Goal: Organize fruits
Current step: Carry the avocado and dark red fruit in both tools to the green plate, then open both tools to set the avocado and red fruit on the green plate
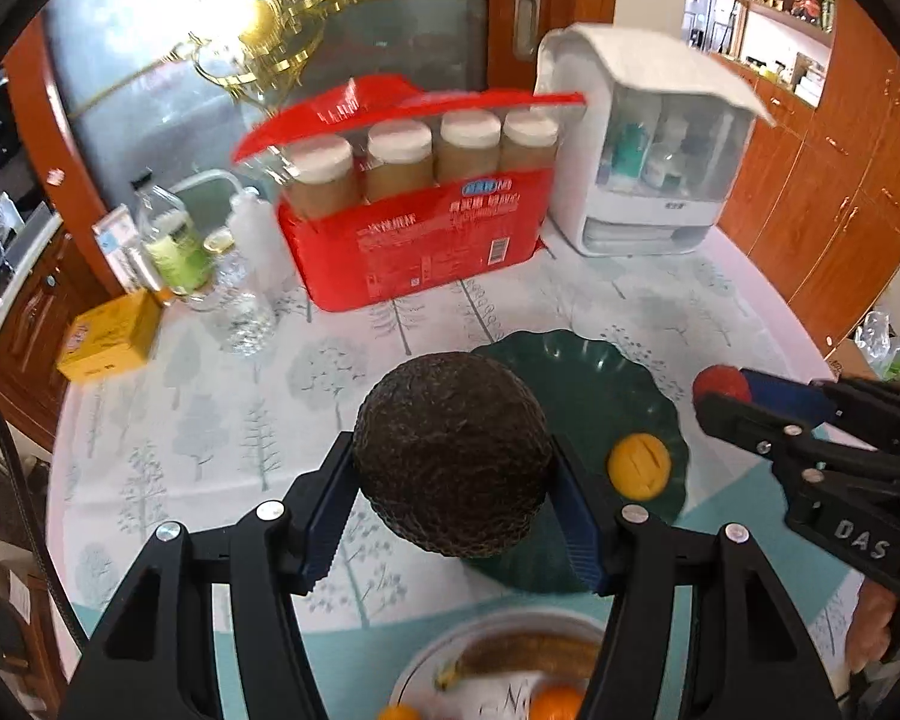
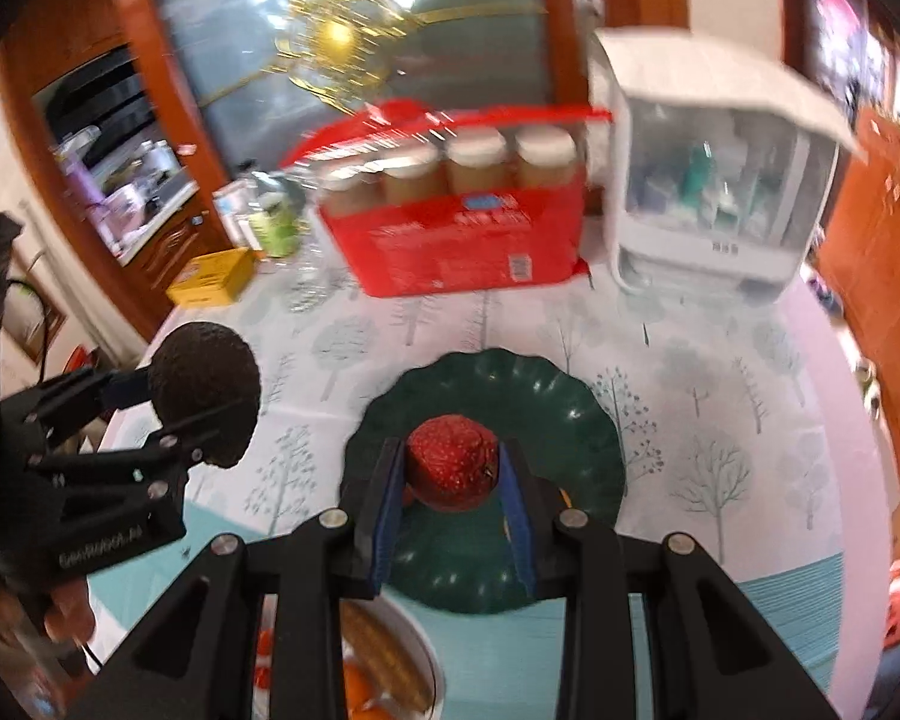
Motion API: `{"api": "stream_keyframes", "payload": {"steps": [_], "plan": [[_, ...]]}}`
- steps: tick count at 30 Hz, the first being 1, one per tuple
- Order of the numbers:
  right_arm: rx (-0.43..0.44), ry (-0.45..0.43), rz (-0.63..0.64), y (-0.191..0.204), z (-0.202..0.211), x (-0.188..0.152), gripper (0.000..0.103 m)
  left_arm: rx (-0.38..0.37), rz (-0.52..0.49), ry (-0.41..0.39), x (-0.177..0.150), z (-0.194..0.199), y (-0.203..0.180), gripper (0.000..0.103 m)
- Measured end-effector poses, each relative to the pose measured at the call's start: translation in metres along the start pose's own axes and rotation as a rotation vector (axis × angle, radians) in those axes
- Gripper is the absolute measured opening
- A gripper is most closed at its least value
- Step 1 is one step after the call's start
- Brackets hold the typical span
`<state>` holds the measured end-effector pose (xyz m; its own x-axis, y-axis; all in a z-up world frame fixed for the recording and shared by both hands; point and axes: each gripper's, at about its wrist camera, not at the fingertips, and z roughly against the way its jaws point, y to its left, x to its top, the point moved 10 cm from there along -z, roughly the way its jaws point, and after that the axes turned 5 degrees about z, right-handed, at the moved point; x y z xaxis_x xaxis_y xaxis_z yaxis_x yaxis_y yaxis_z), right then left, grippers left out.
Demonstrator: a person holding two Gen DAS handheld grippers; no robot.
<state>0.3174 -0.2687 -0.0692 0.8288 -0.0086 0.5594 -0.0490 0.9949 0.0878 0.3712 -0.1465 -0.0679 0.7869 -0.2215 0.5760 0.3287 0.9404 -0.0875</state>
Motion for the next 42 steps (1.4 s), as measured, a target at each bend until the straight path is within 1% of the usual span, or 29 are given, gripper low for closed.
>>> {"api": "stream_keyframes", "payload": {"steps": [4, 8, 11, 14, 17, 22, 24, 26, 28, 30, 32, 34, 42], "plan": [[-0.012, 0.051, -0.060, -0.016, -0.045, -0.005, 0.032, -0.019, 0.036, 0.056, 0.000, -0.050, -0.003, 0.060], [-0.003, 0.088, -0.102, -0.023, -0.084, -0.013, 0.032, -0.033, 0.057, 0.118, -0.011, -0.096, -0.005, 0.060], [-0.017, 0.114, -0.106, -0.027, -0.104, -0.017, 0.032, -0.044, 0.070, 0.176, -0.023, -0.127, -0.004, 0.060], [-0.040, 0.135, -0.099, -0.031, -0.120, -0.019, 0.032, -0.052, 0.067, 0.221, -0.035, -0.149, -0.006, 0.060], [-0.048, 0.163, -0.094, -0.033, -0.133, -0.023, 0.032, -0.061, 0.057, 0.238, -0.041, -0.162, -0.008, 0.060], [-0.045, 0.205, -0.117, -0.039, -0.146, -0.029, 0.032, -0.063, 0.050, 0.271, -0.049, -0.172, -0.005, 0.061], [-0.036, 0.224, -0.122, -0.040, -0.151, -0.032, 0.033, -0.077, 0.046, 0.254, -0.046, -0.168, -0.006, 0.063], [-0.037, 0.230, -0.124, -0.040, -0.151, -0.034, 0.033, -0.081, 0.033, 0.231, -0.041, -0.162, -0.008, 0.069], [-0.047, 0.229, -0.121, -0.042, -0.149, -0.034, 0.033, -0.073, 0.027, 0.207, -0.035, -0.154, -0.006, 0.081], [-0.039, 0.223, -0.124, -0.043, -0.144, -0.033, 0.035, -0.079, 0.028, 0.194, -0.031, -0.147, -0.006, 0.085], [-0.039, 0.212, -0.121, -0.043, -0.140, -0.032, 0.039, -0.084, 0.031, 0.189, -0.028, -0.140, -0.006, 0.085], [-0.046, 0.201, -0.113, -0.042, -0.135, -0.030, 0.041, -0.078, 0.033, 0.185, -0.026, -0.133, -0.004, 0.086], [-0.050, 0.165, -0.088, -0.034, -0.111, -0.027, 0.041, -0.053, 0.044, 0.142, -0.021, -0.099, 0.001, 0.089]]}}
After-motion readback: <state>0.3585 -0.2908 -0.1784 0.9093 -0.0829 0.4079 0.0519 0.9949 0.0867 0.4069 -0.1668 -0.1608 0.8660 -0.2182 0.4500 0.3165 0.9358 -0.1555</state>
